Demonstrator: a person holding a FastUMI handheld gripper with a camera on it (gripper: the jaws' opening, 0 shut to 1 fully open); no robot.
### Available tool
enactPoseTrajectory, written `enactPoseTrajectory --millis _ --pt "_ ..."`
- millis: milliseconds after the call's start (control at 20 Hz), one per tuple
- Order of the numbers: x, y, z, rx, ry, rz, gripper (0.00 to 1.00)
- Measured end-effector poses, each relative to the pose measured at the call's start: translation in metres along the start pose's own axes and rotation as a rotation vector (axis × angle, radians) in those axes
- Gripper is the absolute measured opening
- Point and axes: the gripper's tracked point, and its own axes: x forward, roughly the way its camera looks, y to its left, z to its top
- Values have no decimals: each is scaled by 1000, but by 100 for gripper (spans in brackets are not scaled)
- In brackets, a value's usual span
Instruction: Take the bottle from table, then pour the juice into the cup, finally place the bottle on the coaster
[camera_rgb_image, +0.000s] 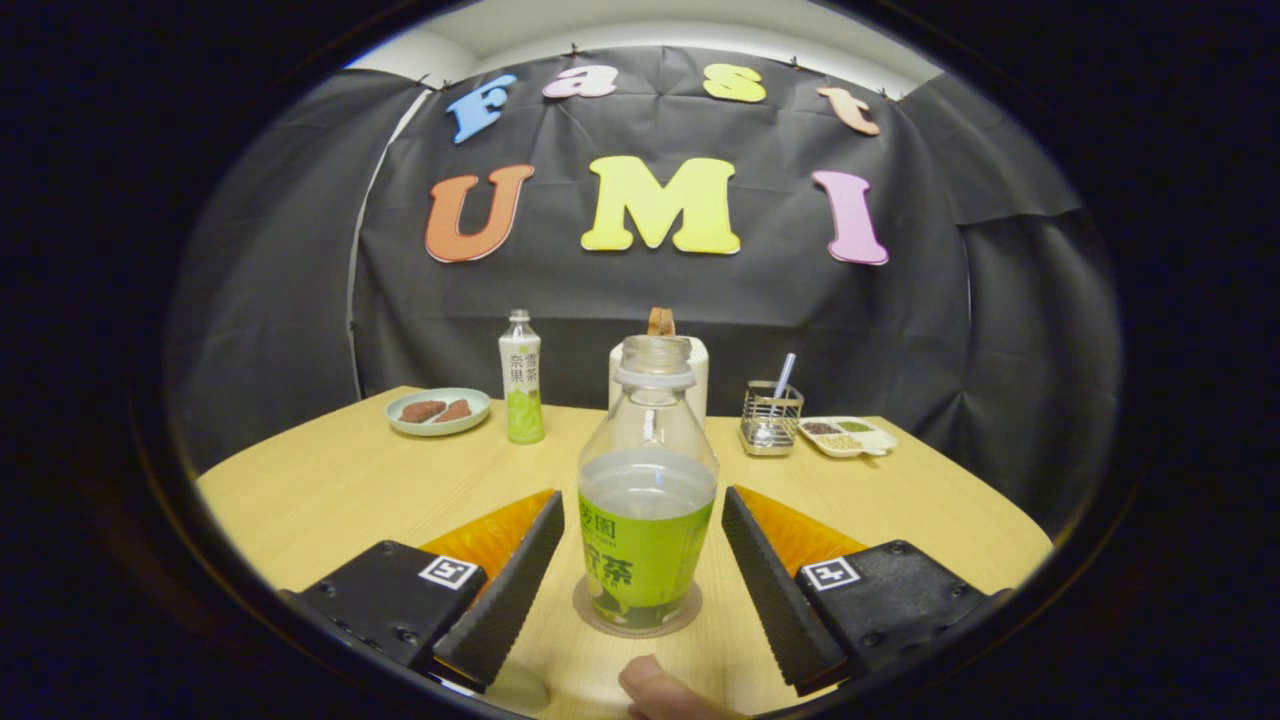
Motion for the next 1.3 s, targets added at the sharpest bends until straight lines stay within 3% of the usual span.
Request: enactPoseTrajectory --millis 350,650,1000,1300 --pt "-77 -12 26 15 -42 -33 100" --pt "-161 -49 53 -5 -96 -138 100" --pt "-241 -80 50 -36 -204 -127 100" --pt "-273 -98 14 8 -172 -74 100"
